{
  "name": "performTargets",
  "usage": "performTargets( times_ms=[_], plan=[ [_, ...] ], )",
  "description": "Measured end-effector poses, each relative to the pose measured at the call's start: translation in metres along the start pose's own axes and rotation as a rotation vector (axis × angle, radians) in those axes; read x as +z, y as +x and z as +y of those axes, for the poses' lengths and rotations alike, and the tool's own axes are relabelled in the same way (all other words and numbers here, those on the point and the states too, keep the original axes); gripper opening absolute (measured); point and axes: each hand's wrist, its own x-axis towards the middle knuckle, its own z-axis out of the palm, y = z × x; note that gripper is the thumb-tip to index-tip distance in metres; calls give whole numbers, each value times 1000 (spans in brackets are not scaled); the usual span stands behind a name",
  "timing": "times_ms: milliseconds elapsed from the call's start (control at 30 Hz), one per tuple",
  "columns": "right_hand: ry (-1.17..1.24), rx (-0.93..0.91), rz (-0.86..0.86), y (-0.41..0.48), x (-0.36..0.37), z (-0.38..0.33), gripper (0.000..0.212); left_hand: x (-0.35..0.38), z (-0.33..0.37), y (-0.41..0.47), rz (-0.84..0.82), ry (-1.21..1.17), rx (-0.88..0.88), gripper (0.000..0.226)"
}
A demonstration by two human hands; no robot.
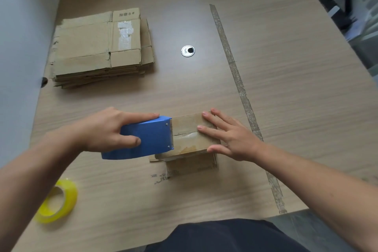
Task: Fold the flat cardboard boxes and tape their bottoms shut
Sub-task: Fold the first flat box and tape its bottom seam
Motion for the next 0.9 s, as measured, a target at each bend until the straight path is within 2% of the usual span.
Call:
performTargets(
  times_ms=[900],
  plan=[
    [-2, 71, -152, 1, -13, -10, 56, -2, -77, -35, -132, -200, -161, 65]
  ],
)
